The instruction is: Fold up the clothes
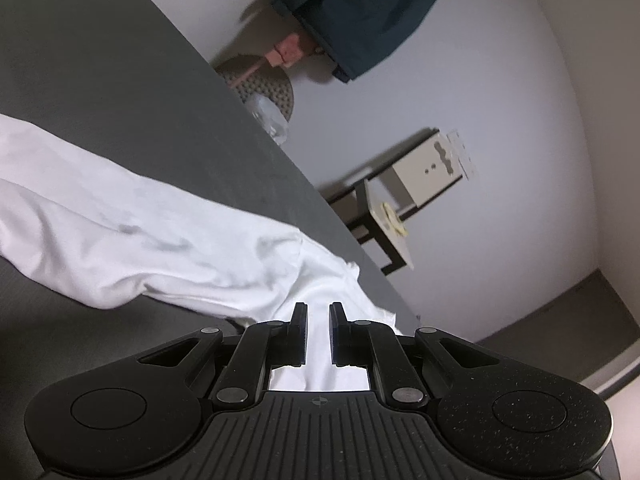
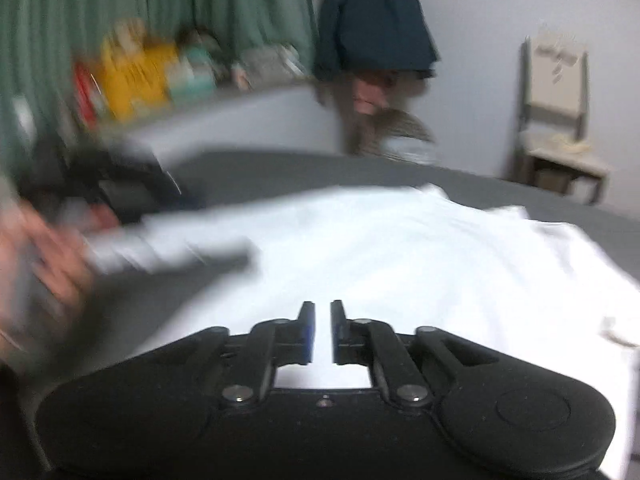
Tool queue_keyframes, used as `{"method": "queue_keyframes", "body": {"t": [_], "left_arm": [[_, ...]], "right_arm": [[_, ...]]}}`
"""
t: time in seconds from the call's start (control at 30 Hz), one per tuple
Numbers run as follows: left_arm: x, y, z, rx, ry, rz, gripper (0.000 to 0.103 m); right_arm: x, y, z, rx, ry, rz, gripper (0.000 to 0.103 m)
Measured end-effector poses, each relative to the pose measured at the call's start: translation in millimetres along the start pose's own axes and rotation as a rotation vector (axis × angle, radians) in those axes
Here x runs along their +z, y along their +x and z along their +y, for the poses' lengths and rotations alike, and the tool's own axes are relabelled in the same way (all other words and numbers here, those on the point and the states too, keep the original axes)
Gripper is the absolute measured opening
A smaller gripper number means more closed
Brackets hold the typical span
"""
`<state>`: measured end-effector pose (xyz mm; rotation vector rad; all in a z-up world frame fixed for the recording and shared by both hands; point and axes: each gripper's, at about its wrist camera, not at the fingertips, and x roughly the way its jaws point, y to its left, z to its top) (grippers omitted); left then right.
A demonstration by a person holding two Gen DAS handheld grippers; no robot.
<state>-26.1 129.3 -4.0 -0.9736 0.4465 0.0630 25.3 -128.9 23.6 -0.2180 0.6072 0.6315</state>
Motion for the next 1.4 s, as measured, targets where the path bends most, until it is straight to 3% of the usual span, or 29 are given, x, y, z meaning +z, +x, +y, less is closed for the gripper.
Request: {"method": "queue_keyframes", "body": {"t": [0.13,0.2,0.3,0.4,0.57,0.63,0.67,0.7,0.77,0.87,0.97,1.03,1.13,1.27,1.4], "left_arm": [[-1,7,0,-0.011,-0.025,0.032,0.008],[-3,10,0,-0.008,-0.021,0.041,0.008],[-4,15,0,-0.004,-0.013,0.056,0.008],[-6,21,0,0.001,-0.006,0.07,0.008],[-9,29,0,0.008,0.007,0.094,0.008],[-9,31,0,0.012,0.007,0.098,0.008],[-9,32,0,0.014,0.007,0.1,0.008],[-10,33,1,0.015,0.006,0.104,0.008],[-11,33,0,0.014,0.007,0.106,0.009],[-11,32,0,0.009,0.005,0.106,0.008],[-10,28,-1,-0.001,-0.004,0.096,0.008],[-9,26,-1,-0.007,-0.01,0.089,0.008],[-7,23,-1,-0.016,-0.019,0.082,0.009],[-6,19,-1,-0.025,-0.026,0.097,0.008],[-4,16,1,-0.027,-0.037,0.1,0.008]], "right_arm": [[-25,16,-22,-0.348,-0.178,0.019,0.051],[-32,34,-44,-0.51,-0.287,0.074,0.053],[-45,63,-76,-0.642,-0.409,0.194,0.053],[-56,87,-96,-0.706,-0.541,0.278,0.051],[-64,99,-107,-0.731,-0.589,0.28,0.045],[-63,99,-110,-0.742,-0.599,0.278,0.032],[-63,99,-110,-0.745,-0.596,0.277,0.017],[-63,100,-110,-0.748,-0.594,0.277,0.009],[-56,99,-113,-0.746,-0.535,0.258,0.007],[-30,72,-123,-0.742,-0.327,0.155,0.007],[9,30,-129,-0.695,-0.079,-0.052,0.006],[32,-4,-120,-0.573,0.061,-0.207,0.006],[51,-42,-68,-0.33,0.098,-0.344,0.006],[23,-62,30,0.007,0.006,-0.347,0.006],[-31,-28,96,0.179,-0.025,-0.185,0.006]]}}
